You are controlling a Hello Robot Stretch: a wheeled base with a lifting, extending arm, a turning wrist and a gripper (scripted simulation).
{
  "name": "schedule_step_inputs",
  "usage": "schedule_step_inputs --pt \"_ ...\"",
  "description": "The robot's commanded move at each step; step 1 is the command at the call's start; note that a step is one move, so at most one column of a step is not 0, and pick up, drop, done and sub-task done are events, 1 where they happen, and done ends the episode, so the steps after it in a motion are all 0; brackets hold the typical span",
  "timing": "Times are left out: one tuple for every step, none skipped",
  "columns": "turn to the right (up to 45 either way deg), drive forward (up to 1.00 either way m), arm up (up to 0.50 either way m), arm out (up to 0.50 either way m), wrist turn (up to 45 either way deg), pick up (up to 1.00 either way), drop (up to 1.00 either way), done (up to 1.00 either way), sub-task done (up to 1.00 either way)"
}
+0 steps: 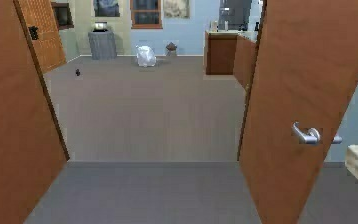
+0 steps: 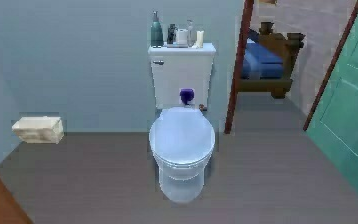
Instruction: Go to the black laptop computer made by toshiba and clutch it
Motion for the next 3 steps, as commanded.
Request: schedule_step_inputs --pt "-15.0 0.0 0.0 0.0 0.0 0.0 0.0 0.0 0.0" --pt "0.0 1.0 0.0 0.0 0.0 0.0 0.0 0.0 0.0" --pt "0.0 1.0 0.0 0.0 0.0 0.0 0.0 0.0 0.0"
